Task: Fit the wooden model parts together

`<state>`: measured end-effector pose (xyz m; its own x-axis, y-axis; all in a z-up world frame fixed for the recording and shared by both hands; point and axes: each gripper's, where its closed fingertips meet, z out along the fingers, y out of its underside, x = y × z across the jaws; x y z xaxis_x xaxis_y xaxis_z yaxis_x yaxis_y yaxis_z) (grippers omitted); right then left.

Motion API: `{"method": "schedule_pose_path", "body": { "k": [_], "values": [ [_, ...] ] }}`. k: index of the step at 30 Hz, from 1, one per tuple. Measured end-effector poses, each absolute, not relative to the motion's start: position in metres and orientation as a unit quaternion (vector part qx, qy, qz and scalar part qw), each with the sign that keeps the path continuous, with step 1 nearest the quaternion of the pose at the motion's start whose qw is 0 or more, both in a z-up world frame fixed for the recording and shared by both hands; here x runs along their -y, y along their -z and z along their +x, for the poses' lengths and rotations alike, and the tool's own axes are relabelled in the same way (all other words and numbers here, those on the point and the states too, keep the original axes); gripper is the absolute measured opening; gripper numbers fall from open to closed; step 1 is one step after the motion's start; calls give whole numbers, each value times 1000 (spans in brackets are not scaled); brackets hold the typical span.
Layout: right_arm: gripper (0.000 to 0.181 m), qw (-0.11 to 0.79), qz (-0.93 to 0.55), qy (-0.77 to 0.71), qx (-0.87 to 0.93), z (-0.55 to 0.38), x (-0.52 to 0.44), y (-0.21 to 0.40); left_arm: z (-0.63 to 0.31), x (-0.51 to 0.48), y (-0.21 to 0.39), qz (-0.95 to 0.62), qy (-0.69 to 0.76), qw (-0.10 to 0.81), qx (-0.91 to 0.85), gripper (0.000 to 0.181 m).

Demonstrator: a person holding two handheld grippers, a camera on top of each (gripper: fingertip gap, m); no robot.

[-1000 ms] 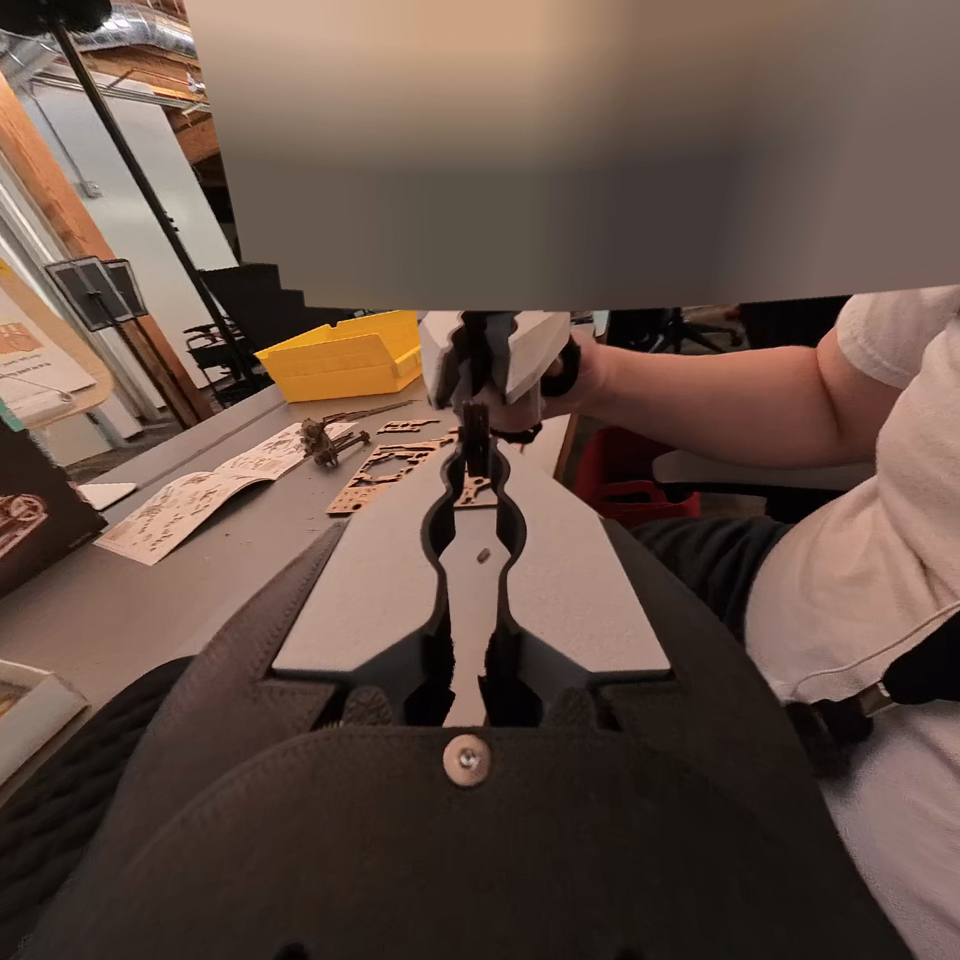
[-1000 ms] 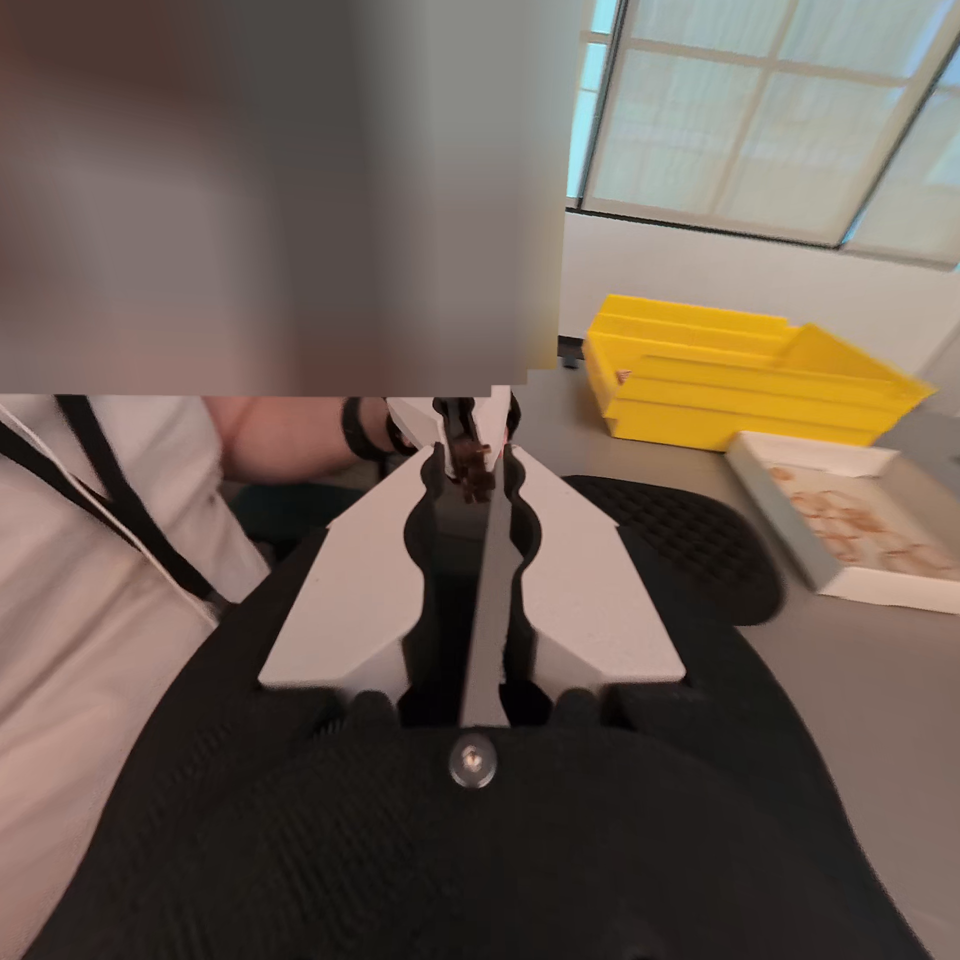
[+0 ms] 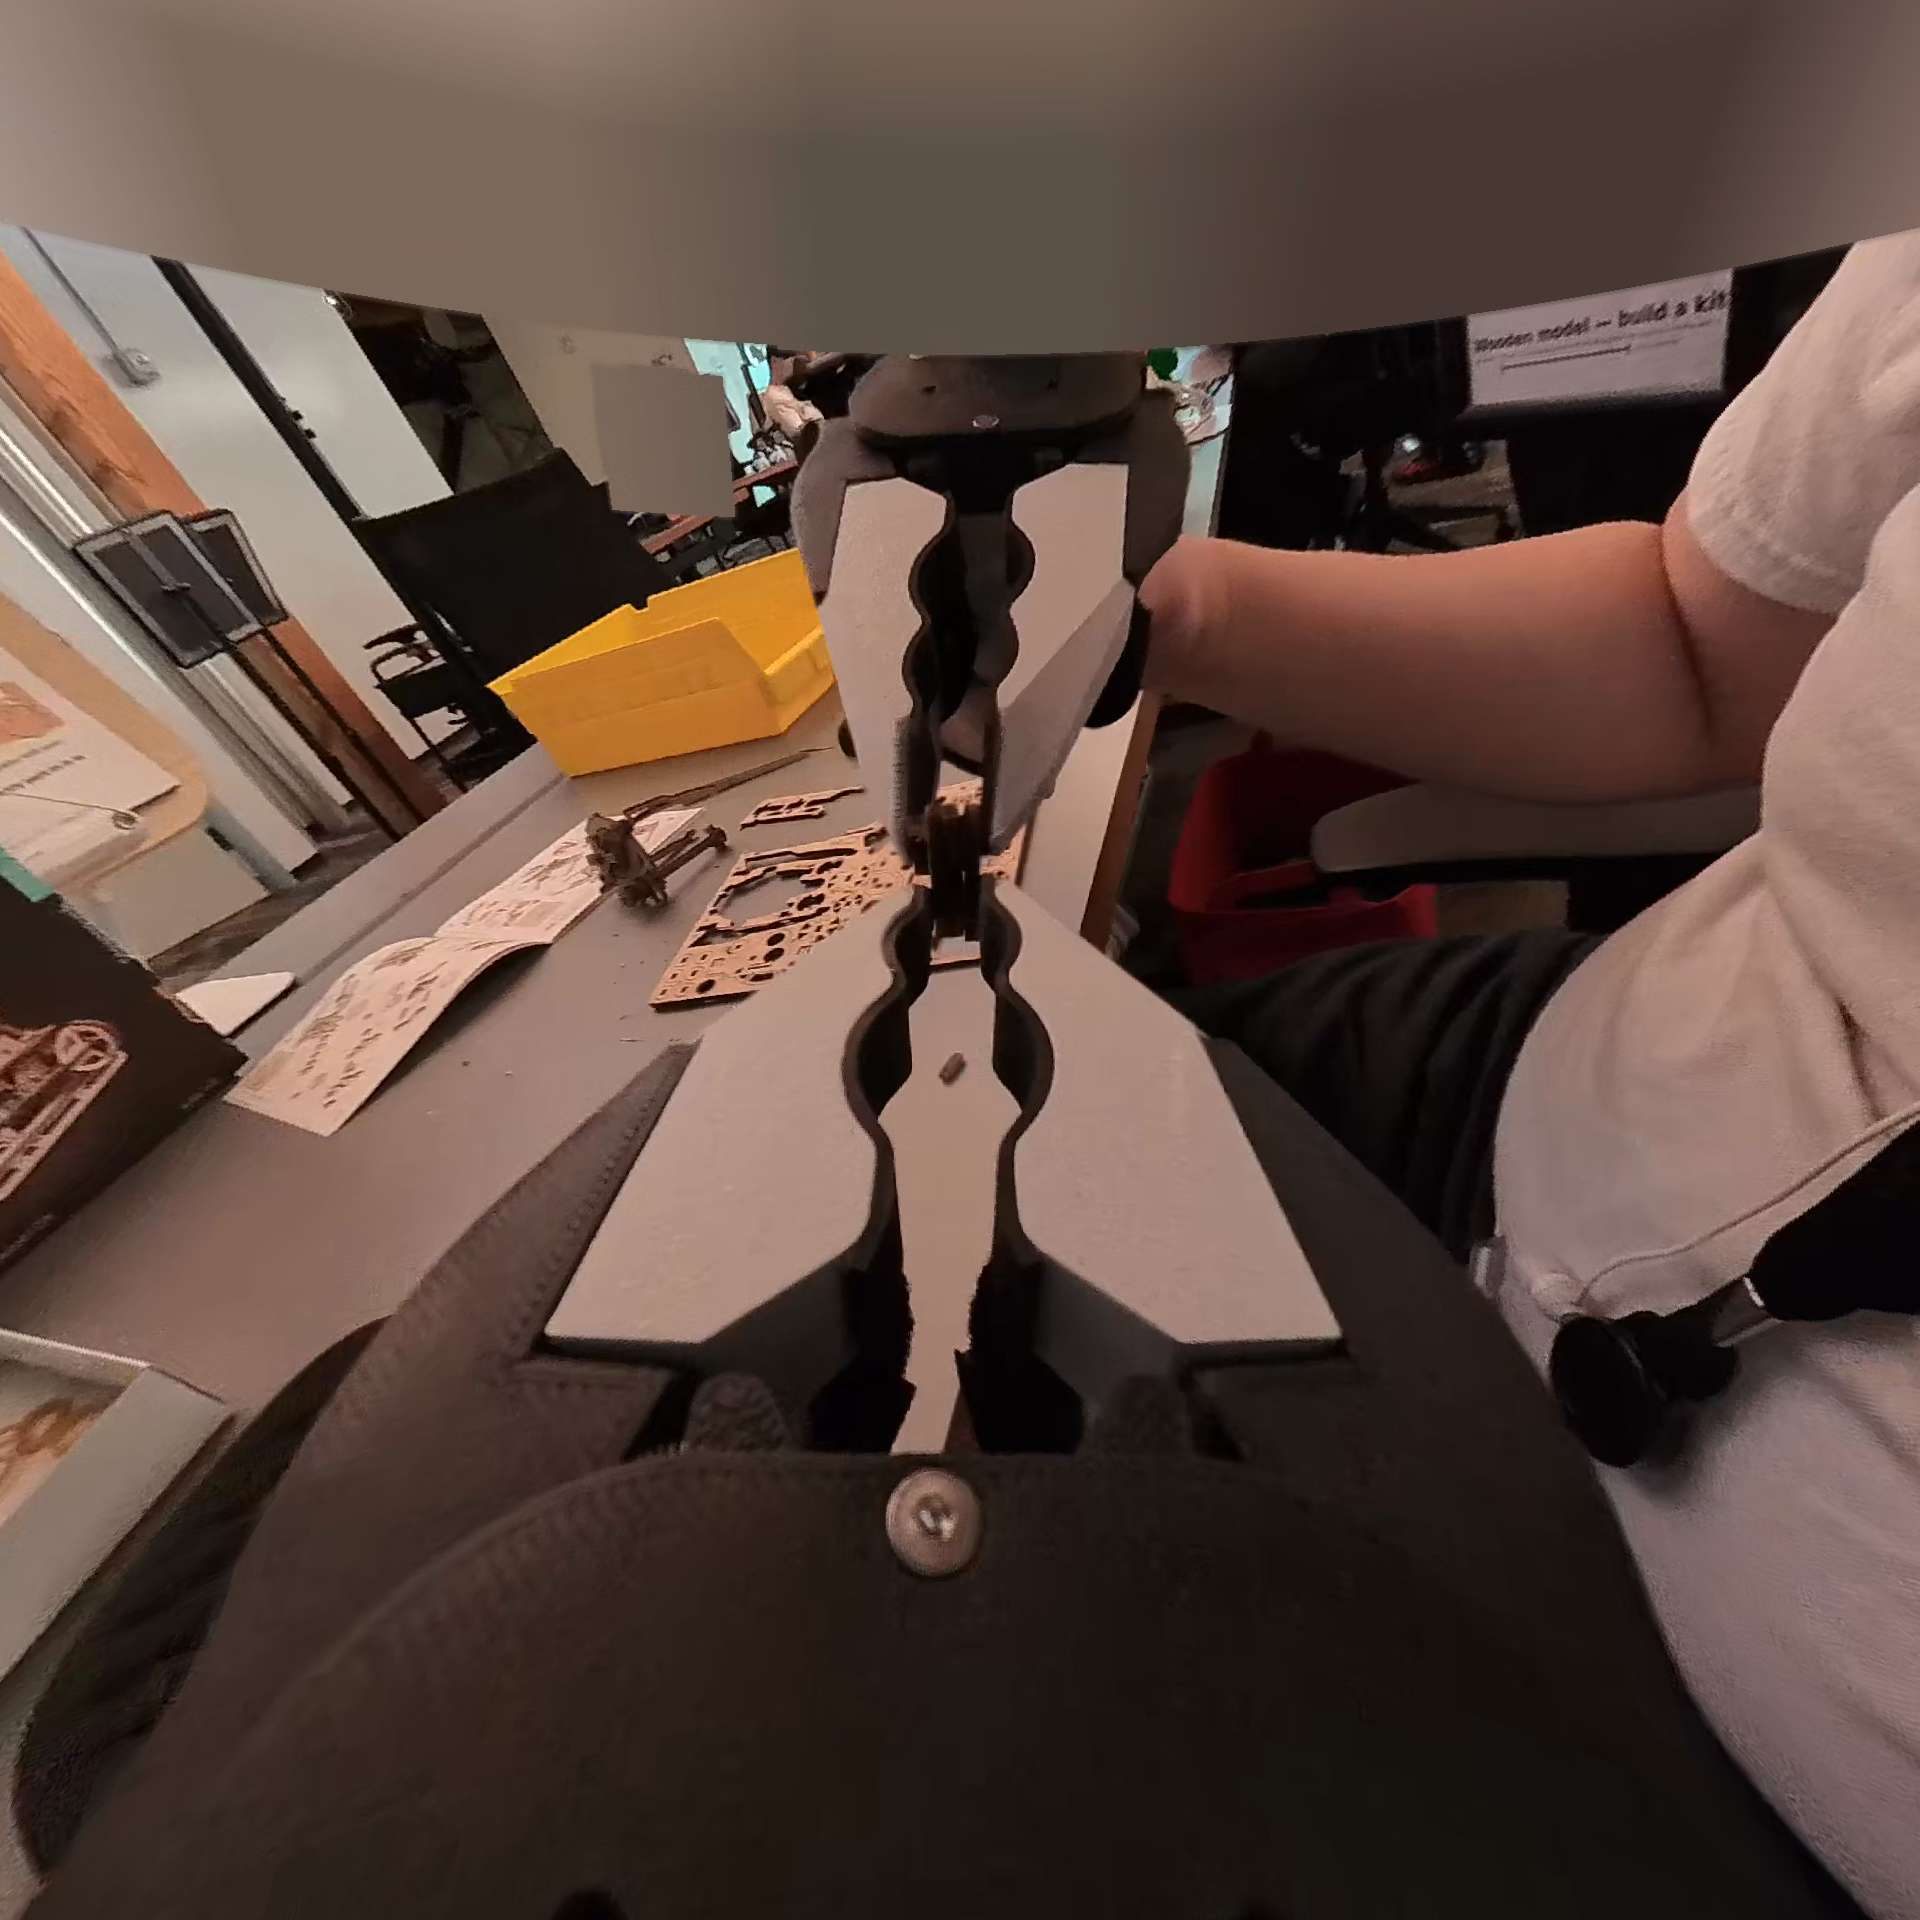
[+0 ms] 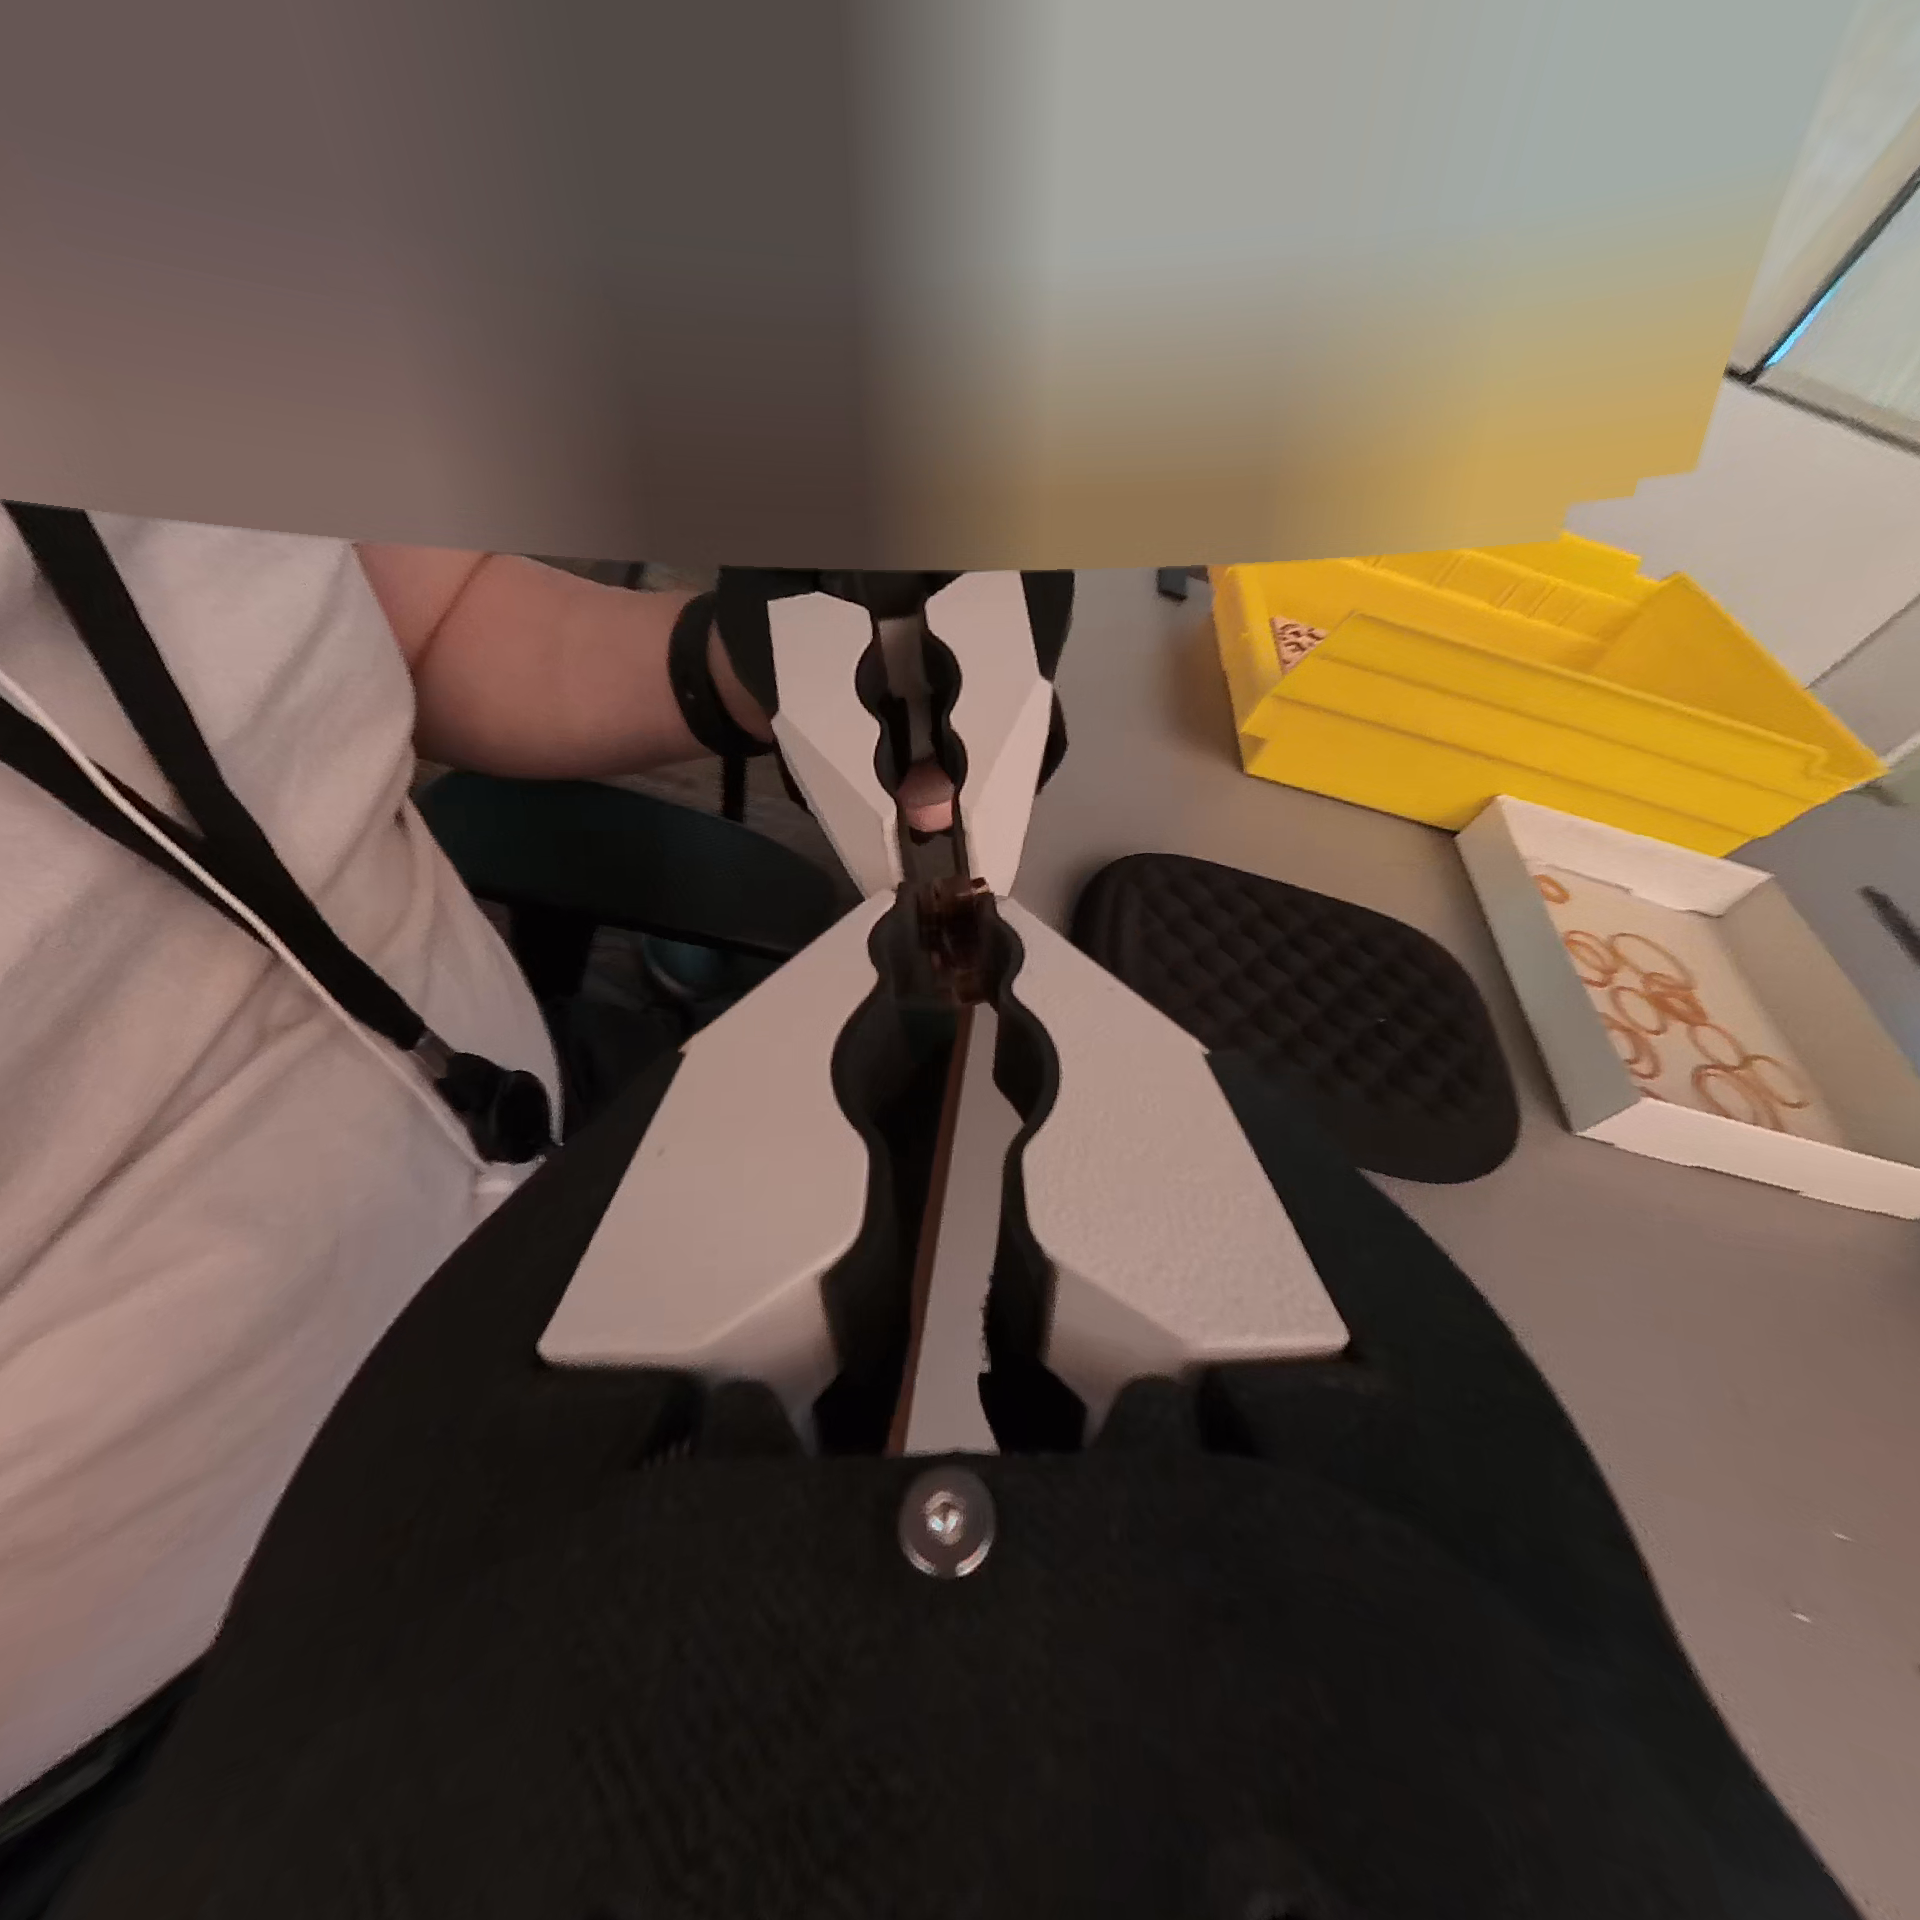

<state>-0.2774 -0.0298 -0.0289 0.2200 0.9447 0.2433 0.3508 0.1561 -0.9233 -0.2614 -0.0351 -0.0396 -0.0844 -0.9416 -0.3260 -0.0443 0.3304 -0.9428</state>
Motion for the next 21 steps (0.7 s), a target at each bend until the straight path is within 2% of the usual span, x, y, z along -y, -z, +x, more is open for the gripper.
{"method": "schedule_pose_path", "body": {
  "k": [21],
  "values": [
    [8, 488, -605, -415, 474, -269, 27, 23, -258, 35, 38, -454, 529, 458, -552, 6]
  ]
}}
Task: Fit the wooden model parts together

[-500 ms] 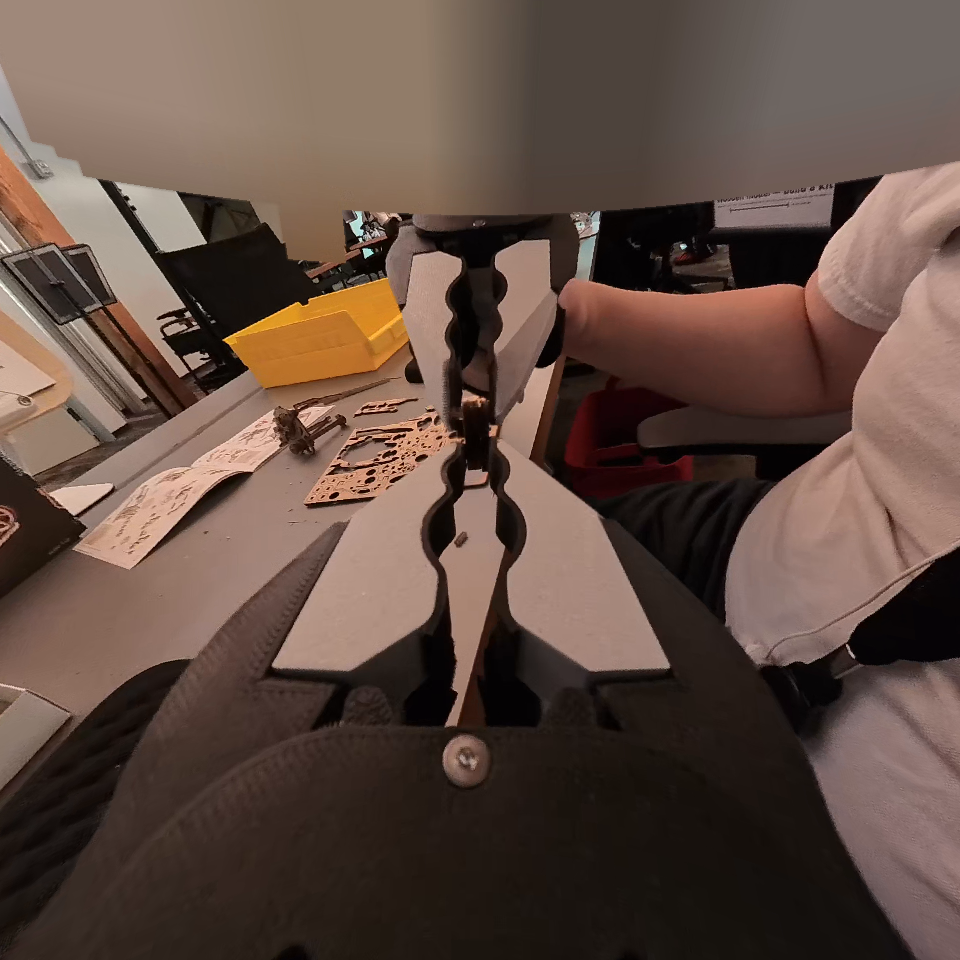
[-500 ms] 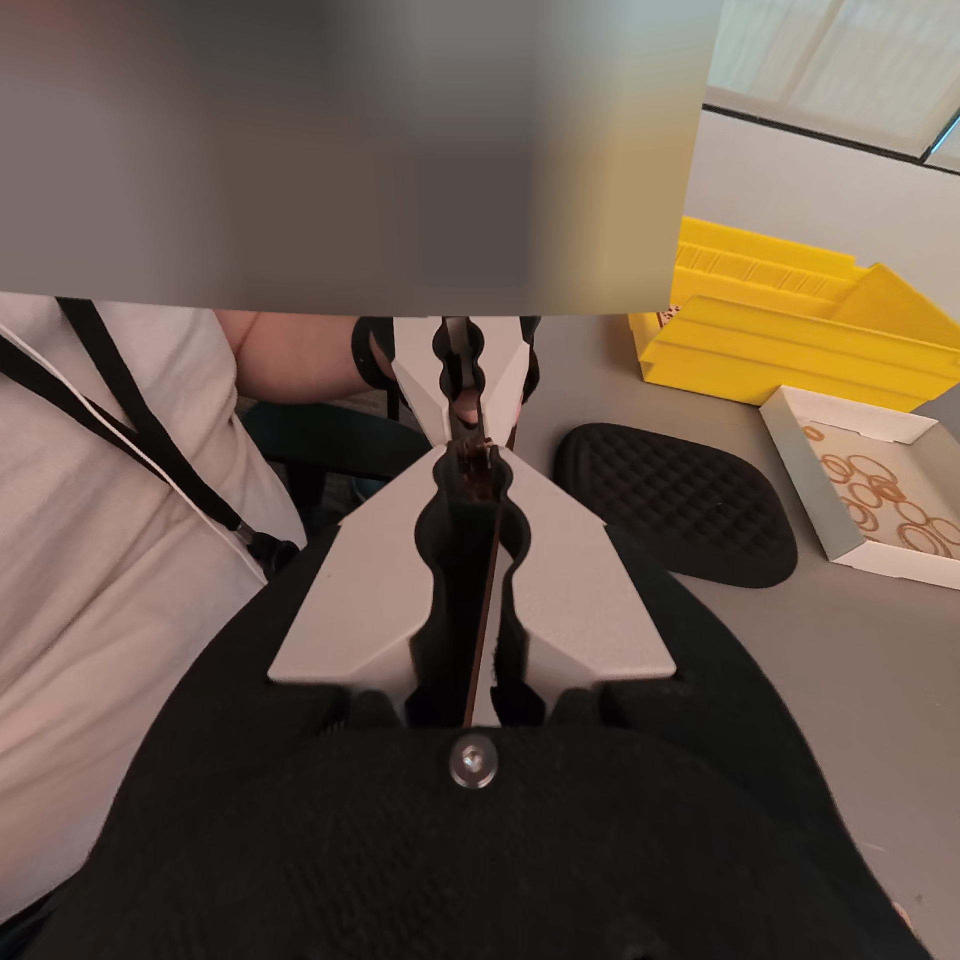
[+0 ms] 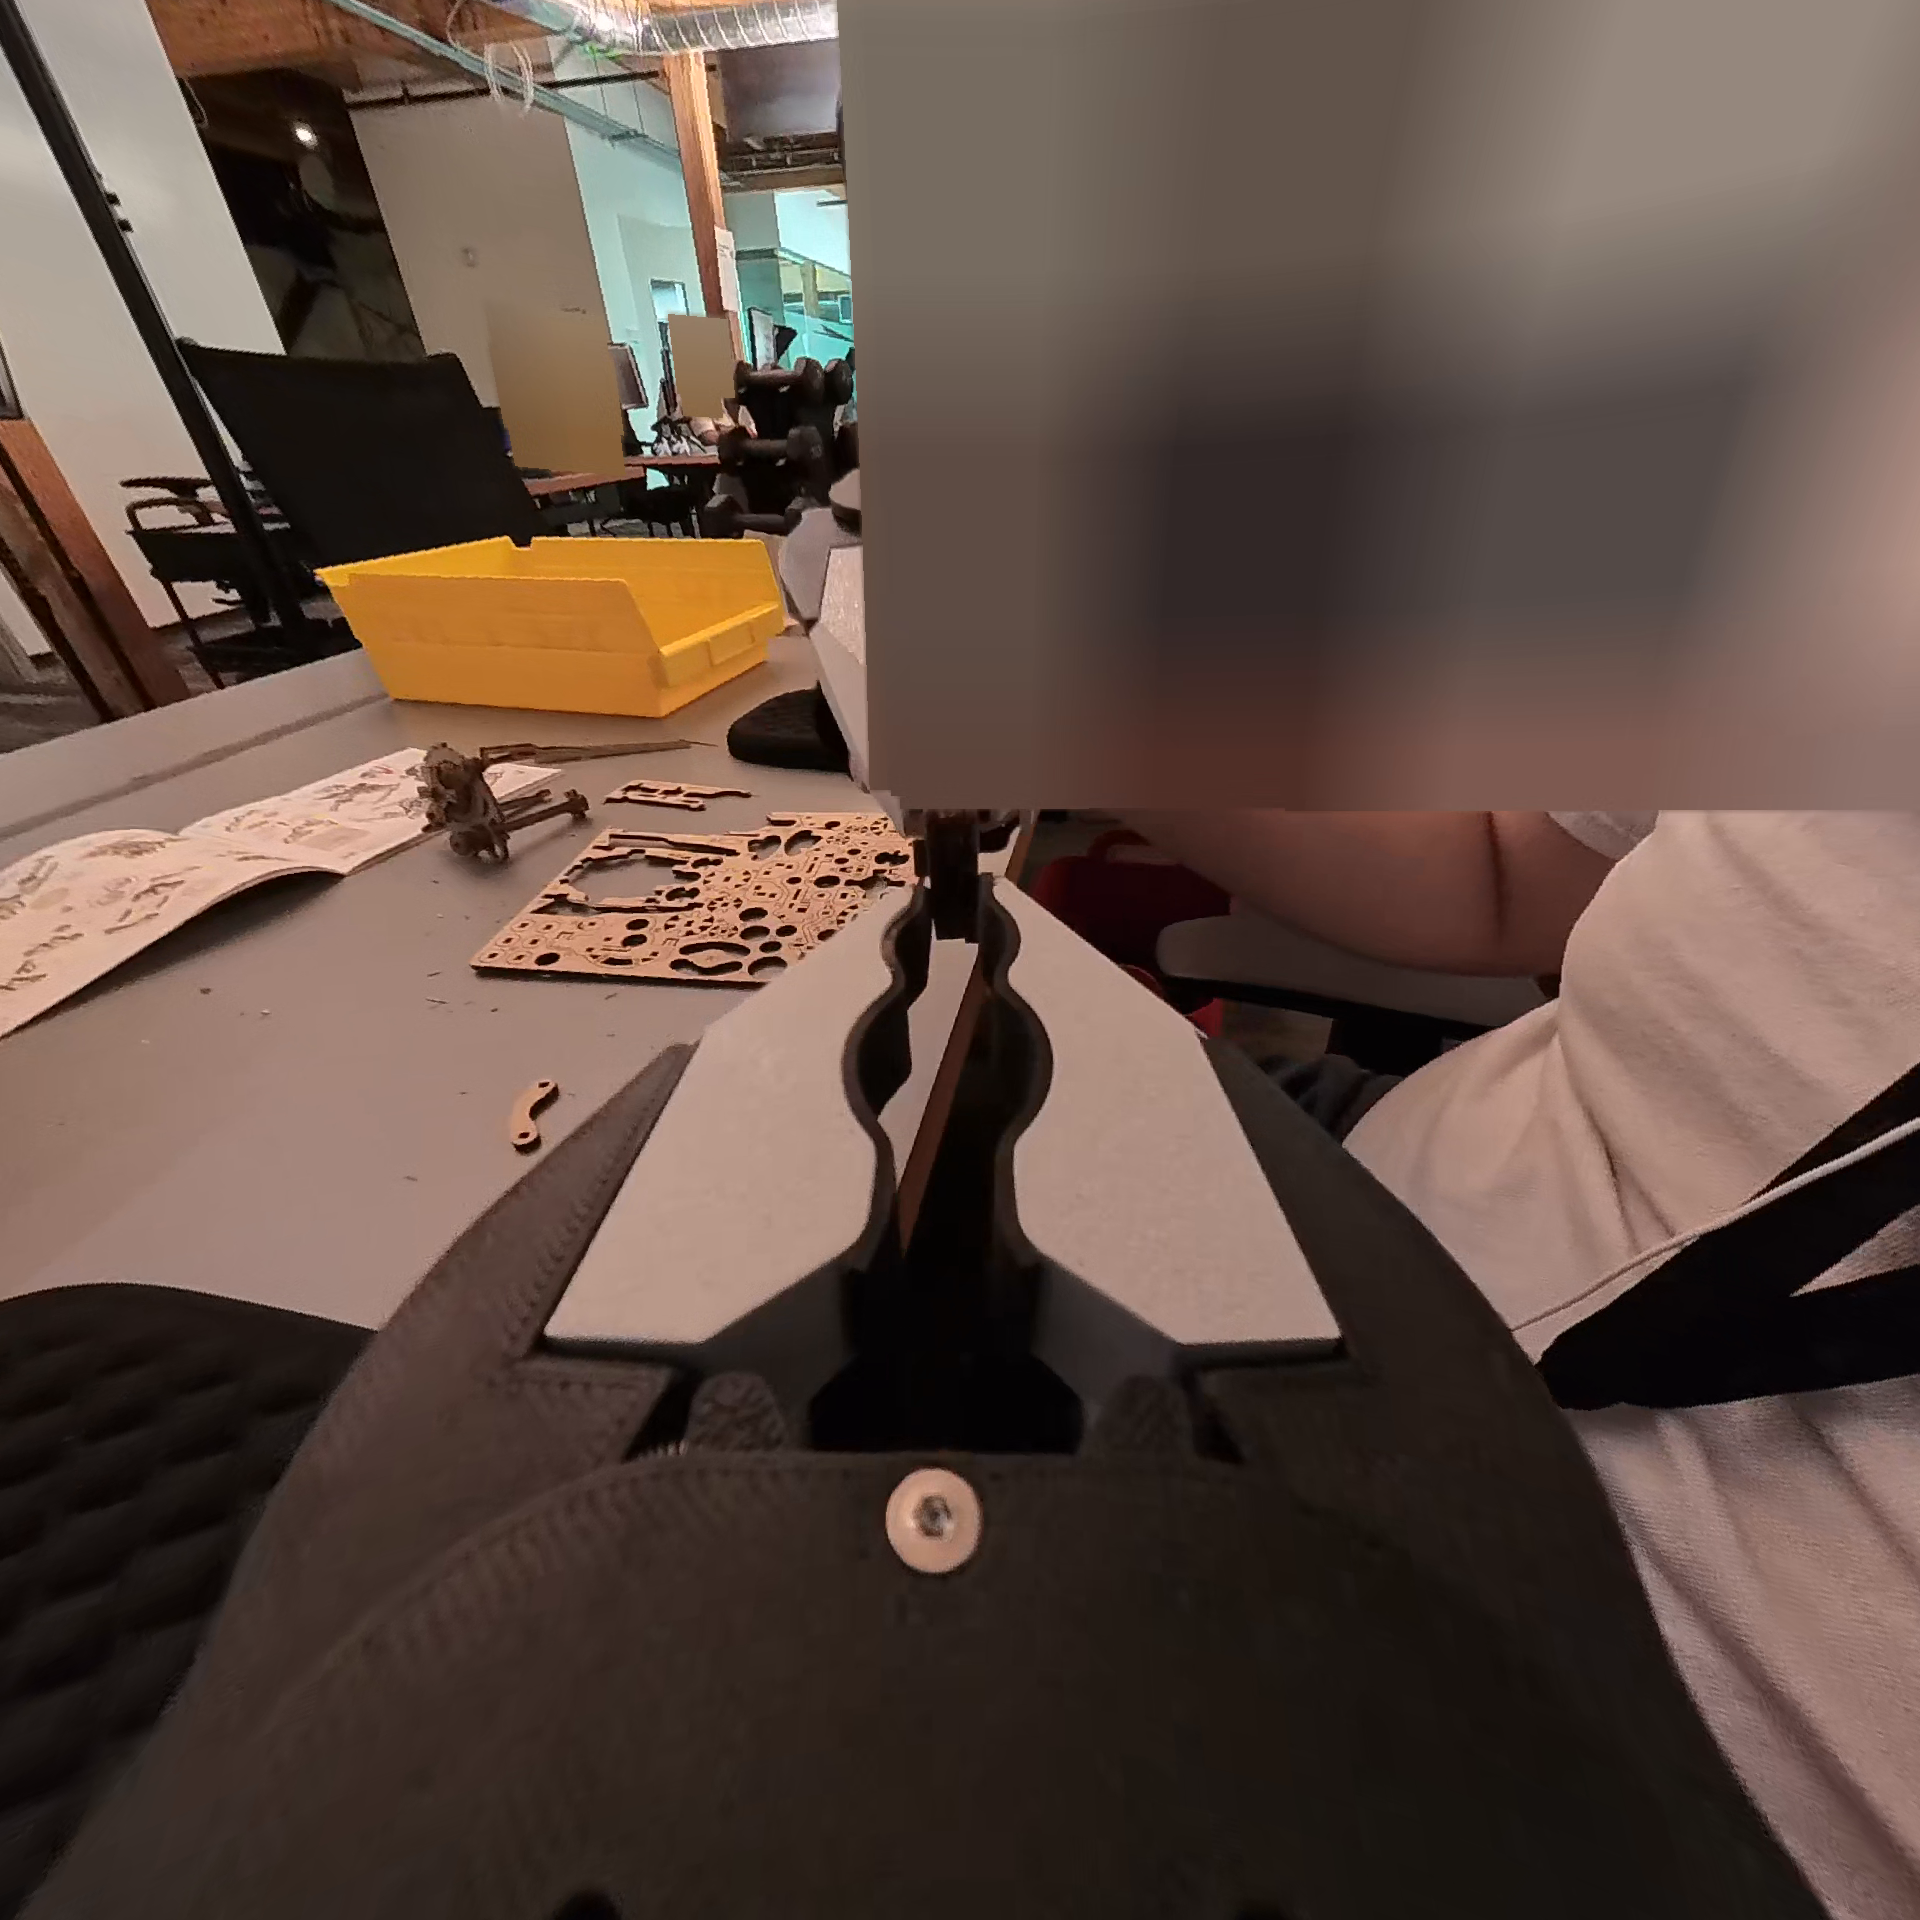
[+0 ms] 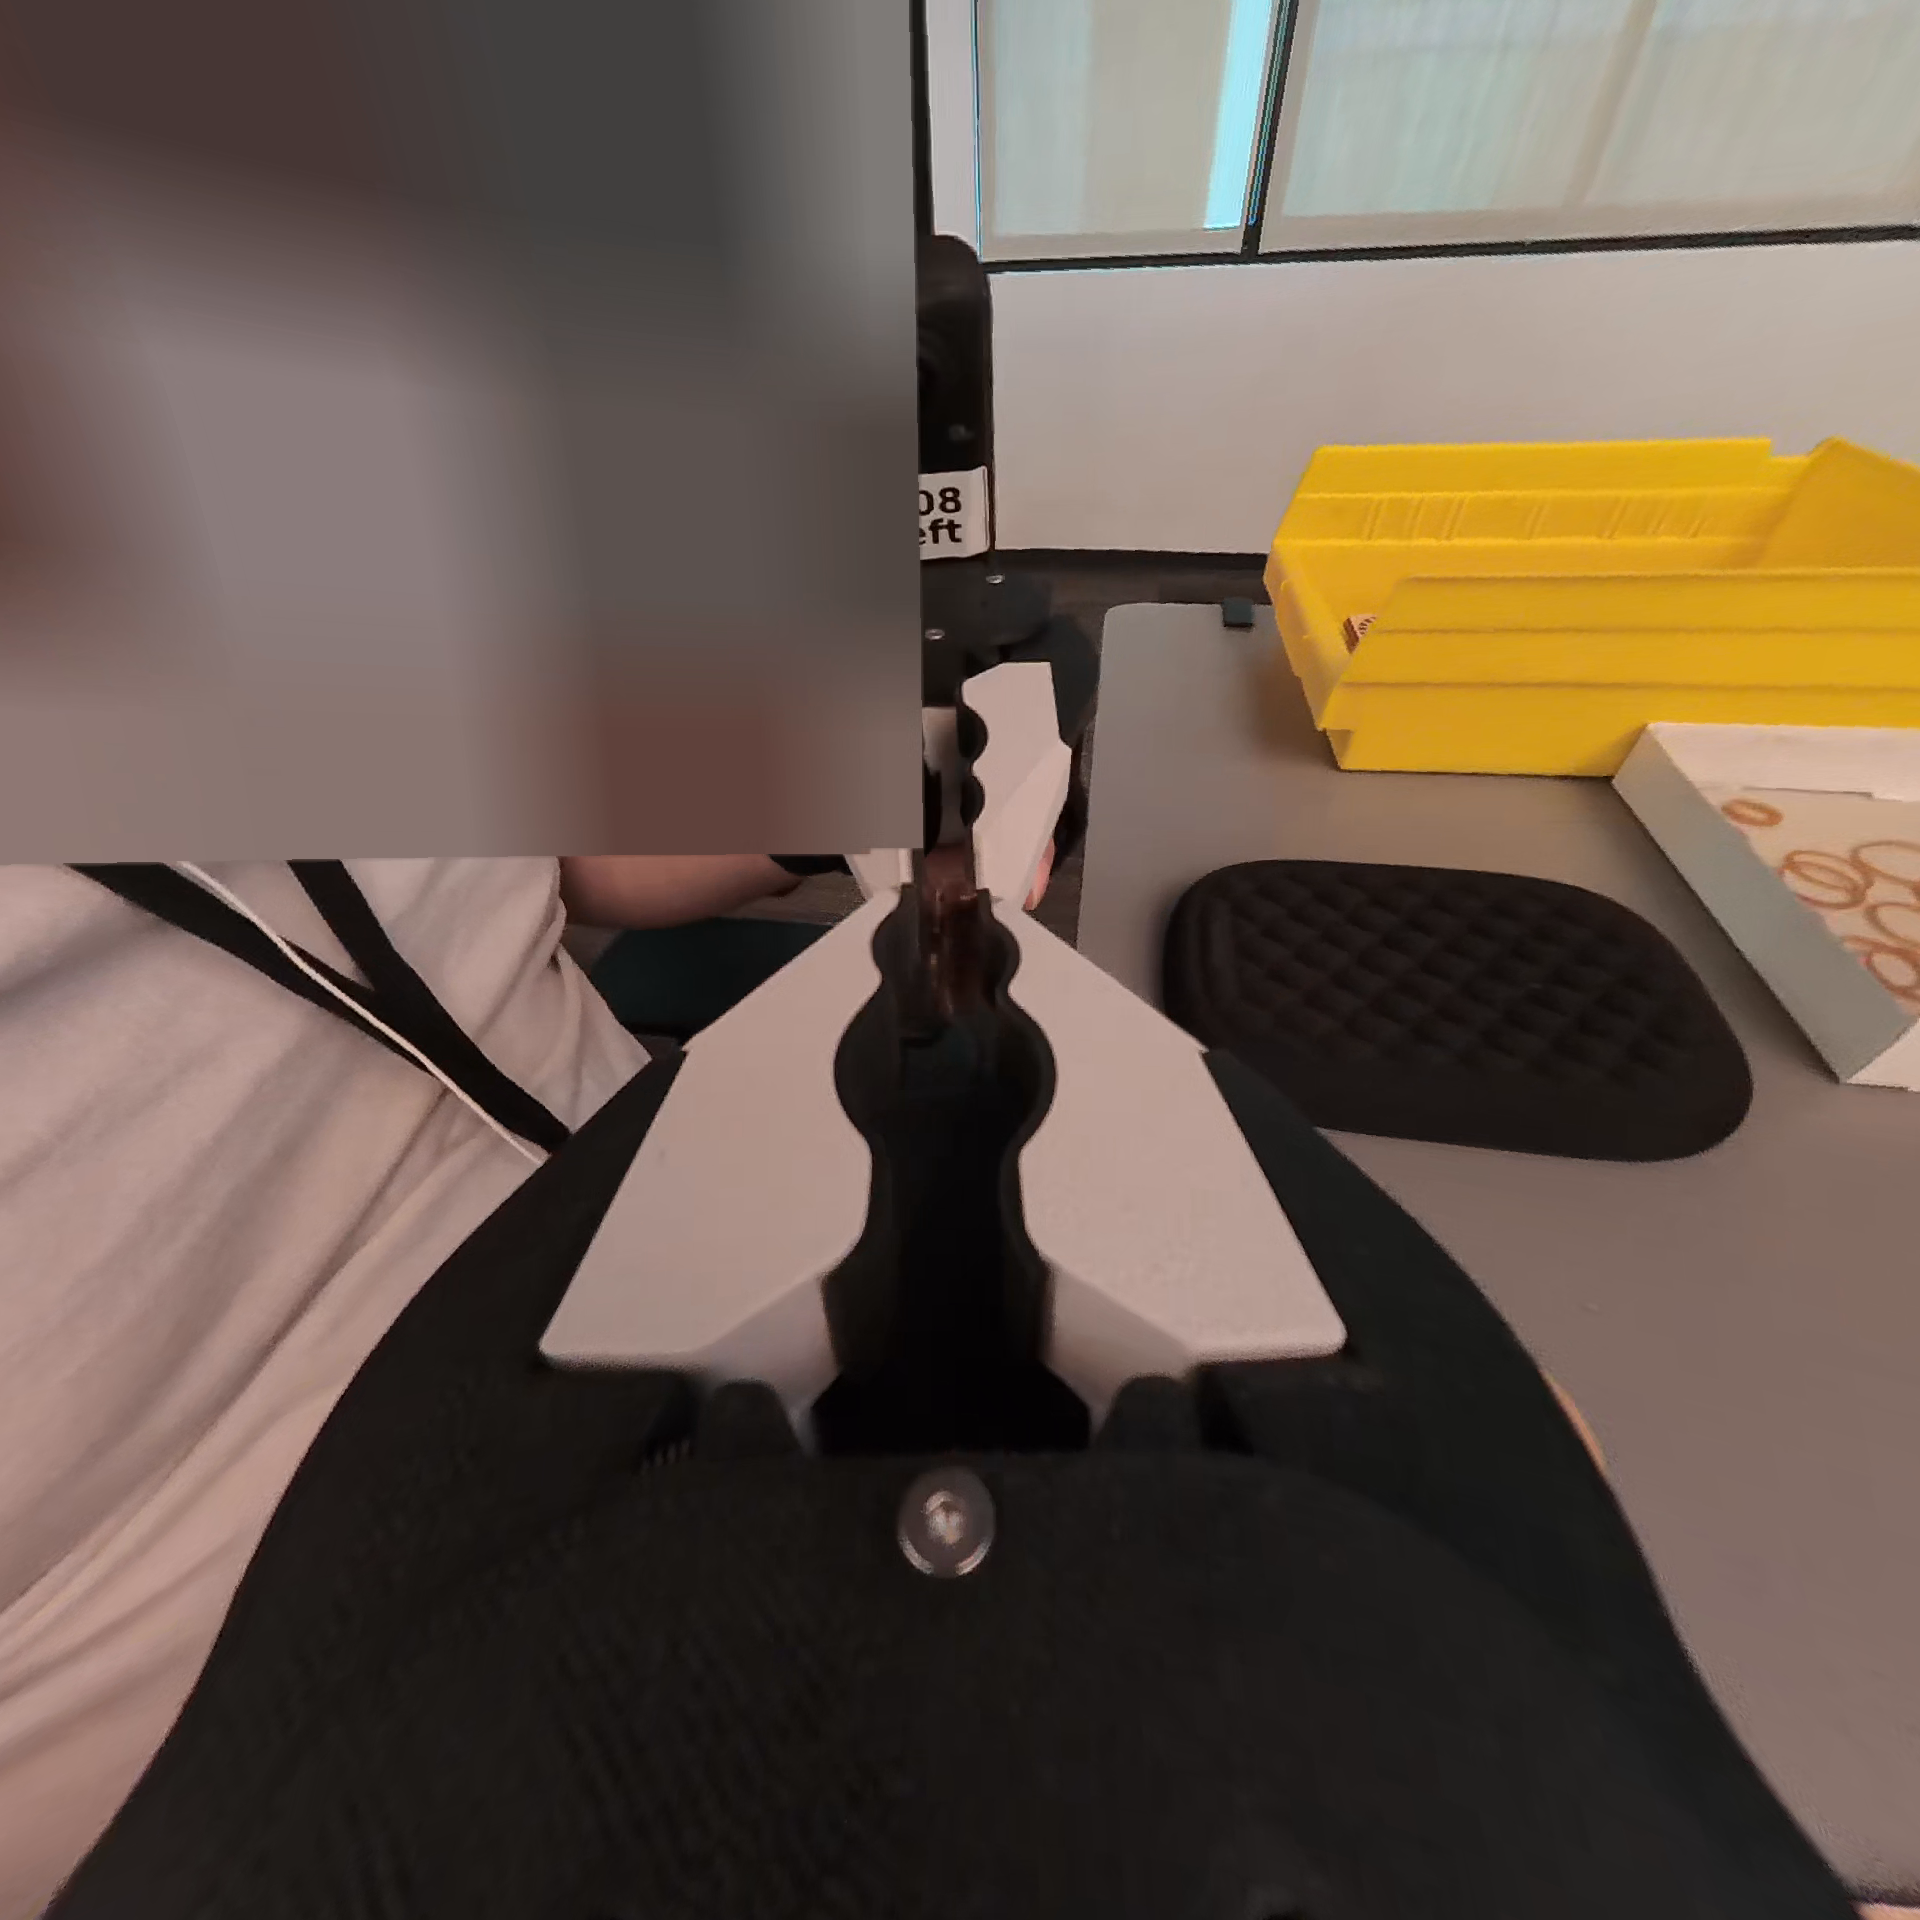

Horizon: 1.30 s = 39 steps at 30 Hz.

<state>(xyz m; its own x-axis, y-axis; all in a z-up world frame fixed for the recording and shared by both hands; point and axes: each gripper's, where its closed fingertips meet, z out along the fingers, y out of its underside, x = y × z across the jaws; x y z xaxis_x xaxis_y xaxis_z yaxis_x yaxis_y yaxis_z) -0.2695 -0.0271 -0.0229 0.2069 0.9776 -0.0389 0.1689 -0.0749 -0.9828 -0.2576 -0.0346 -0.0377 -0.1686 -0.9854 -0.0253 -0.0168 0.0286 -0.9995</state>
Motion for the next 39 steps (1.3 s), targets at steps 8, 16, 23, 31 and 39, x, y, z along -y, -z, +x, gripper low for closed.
{"method": "schedule_pose_path", "body": {
  "k": [8, 16, 23, 31, 39],
  "values": [
    [7, 481, -605, -428, 468, -268, 27, 25, -257, 35, 39, -472, 561, 422, -533, 6],
    [7, 486, -599, -420, 478, -268, 28, 24, -257, 36, 37, -468, 561, 426, -533, 6],
    [5, 504, -593, -392, 490, -270, 32, 21, -263, 37, 27, -438, 538, 470, -546, 12],
    [6, 504, -588, -369, 514, -273, 37, 24, -259, 42, 28, -419, 483, 498, -586, 7],
    [6, 495, -583, -384, 517, -275, 41, 25, -258, 46, 30, -388, 436, 528, -617, 13]
  ]
}}
